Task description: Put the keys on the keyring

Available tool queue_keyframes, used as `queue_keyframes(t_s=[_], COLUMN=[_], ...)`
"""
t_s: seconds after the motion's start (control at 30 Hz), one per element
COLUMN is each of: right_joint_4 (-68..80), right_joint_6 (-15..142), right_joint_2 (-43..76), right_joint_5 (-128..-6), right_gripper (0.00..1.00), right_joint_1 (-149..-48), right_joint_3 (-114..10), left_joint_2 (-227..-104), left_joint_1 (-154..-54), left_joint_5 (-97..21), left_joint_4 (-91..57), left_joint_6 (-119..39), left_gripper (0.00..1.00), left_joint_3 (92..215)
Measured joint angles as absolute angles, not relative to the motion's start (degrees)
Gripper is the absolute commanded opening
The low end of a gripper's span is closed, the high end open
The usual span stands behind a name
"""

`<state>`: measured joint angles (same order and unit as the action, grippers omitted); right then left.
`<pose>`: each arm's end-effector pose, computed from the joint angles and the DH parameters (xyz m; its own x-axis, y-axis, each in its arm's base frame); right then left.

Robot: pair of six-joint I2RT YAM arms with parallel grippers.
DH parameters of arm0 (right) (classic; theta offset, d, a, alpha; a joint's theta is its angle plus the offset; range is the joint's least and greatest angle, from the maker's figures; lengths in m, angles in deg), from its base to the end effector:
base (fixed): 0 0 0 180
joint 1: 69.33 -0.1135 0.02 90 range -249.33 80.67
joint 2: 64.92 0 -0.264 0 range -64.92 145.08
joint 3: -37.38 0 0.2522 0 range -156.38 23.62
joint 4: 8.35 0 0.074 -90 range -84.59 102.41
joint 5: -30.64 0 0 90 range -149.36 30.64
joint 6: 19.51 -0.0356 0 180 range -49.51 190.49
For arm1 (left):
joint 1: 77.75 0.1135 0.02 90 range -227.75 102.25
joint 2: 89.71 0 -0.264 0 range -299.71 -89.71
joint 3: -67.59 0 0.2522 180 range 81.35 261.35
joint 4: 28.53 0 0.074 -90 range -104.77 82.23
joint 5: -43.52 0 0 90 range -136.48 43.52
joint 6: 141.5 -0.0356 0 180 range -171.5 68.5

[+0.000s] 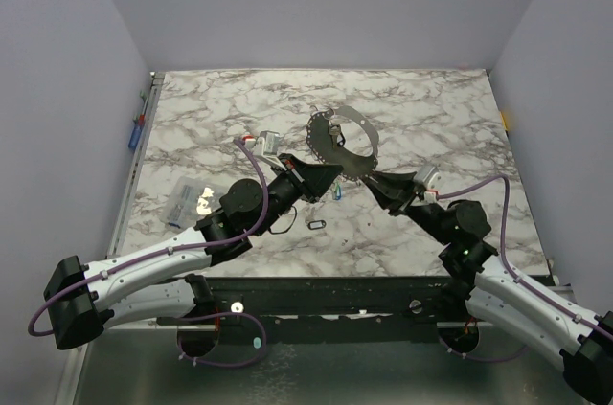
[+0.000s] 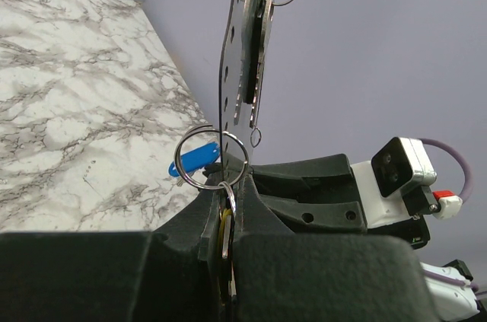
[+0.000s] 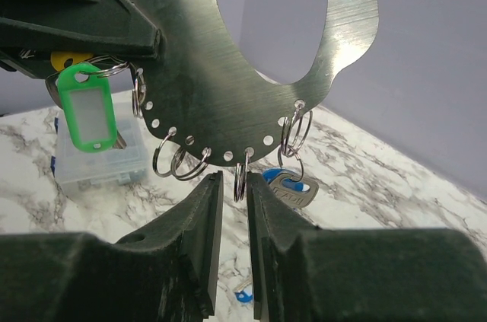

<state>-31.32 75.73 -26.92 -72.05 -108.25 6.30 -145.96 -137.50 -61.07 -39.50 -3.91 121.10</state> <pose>0.1249 0.1109 0.2757 0.2852 0.1158 -0.9515 -0.7542 0.6396 -0.1482 0.1249 -0.1964 0.3365 -0.4759 -0.6024 -0.6409 0.5324 0.3828 -0.7551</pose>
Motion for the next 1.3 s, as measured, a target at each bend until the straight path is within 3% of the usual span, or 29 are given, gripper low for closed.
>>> queue_keyframes(t_s=[0.2,0.6,0.9,0.97,1.07,1.13,1.3], right_joint_4=[-30.7,-29.2,-28.5,-27.8,-24.9,-22.9,-16.1], right_joint_6=[75.7,76.2,76.6,76.6,76.6,76.6,76.5], right_joint_2=[-26.9,-26.9,-26.7,-26.7,-26.7,-26.7,-27.7], right_joint_5=[-72.0,-71.9,-71.9,-71.9,-71.9,-72.0,-72.5], right_gripper=[0.32,0.04,0.01,0.01,0.01,0.01,0.01], right_joint_1=[-108.2,-108.2,-108.2,-108.2,-108.2,-108.2,-108.2], right_joint_3=[5.8,5.0,5.0,4.7,2.8,1.3,-2.0], left_joint_2=[-146.0,-146.0,-146.0,-145.9,-145.0,-143.9,-139.8], left_joint_1=[-137.5,-137.5,-137.5,-137.5,-137.5,-137.5,-137.5], left_joint_5=[-61.1,-61.1,-61.1,-61.1,-61.6,-62.5,-64.9], left_joint_4=[-39.5,-39.4,-39.1,-39.1,-39.5,-39.9,-38.3], left_joint_6=[-3.9,-3.9,-3.9,-3.9,-3.2,-2.4,-0.7], left_gripper=[0.00,0.00,0.00,0.10,0.40,0.53,0.71], left_joint_3=[121.1,121.1,121.1,120.9,119.9,119.1,117.0])
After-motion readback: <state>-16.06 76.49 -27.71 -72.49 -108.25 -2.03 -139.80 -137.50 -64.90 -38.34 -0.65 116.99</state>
